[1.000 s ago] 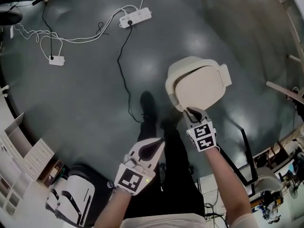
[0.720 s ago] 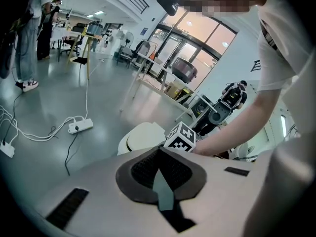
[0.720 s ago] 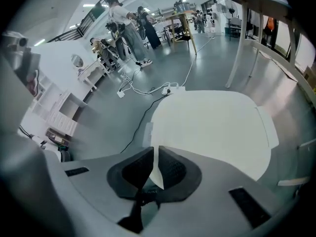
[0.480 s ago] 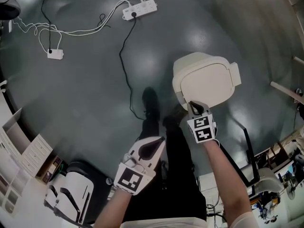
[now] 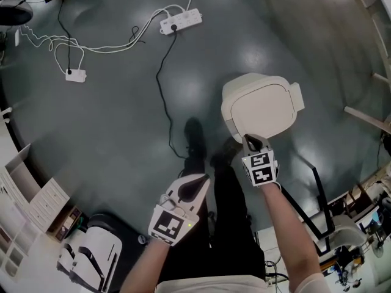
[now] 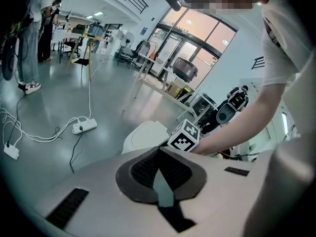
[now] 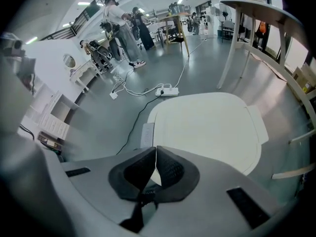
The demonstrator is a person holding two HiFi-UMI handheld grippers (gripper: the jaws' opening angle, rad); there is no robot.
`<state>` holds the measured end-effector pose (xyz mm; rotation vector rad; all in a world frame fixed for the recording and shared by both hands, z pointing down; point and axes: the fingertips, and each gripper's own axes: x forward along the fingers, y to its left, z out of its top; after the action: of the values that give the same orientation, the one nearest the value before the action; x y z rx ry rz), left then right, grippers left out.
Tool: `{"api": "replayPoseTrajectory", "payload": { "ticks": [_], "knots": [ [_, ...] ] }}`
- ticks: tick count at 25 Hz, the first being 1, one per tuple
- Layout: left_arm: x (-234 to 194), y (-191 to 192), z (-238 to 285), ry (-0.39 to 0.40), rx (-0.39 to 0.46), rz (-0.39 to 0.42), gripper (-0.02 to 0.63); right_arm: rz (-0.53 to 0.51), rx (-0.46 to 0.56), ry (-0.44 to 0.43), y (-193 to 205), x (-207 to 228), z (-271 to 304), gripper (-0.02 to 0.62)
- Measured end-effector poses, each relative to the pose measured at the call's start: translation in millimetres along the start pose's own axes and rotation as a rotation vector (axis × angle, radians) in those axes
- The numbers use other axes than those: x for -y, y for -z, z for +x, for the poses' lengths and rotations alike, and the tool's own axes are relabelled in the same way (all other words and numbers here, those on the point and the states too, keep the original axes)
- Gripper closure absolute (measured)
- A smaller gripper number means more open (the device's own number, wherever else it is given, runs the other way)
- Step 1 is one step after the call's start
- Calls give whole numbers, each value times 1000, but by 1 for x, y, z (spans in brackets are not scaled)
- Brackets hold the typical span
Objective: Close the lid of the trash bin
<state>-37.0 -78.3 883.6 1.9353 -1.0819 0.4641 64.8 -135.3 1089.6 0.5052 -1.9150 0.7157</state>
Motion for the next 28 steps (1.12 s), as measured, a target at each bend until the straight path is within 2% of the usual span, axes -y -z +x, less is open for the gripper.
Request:
{"api": "replayPoseTrajectory", "payload": {
  "ticks": [7, 16, 21, 24, 28],
  "knots": [
    [38, -32, -34, -14, 35, 24, 594, 34, 85, -23, -29, -18, -98, 580],
    [102, -78, -85, -43, 41, 9, 594, 62, 214, 8, -60, -28, -247, 580],
    [140, -110, -123, -24, 84, 13, 594, 68, 275, 41, -69, -34, -329, 580],
    [158, -115, -149, -18, 86, 12, 594, 92, 308, 53, -70, -47, -373, 580],
    [172, -120, -177, 8, 91, 53, 594, 133, 376, 83, -77, -66, -421, 580]
  ]
}}
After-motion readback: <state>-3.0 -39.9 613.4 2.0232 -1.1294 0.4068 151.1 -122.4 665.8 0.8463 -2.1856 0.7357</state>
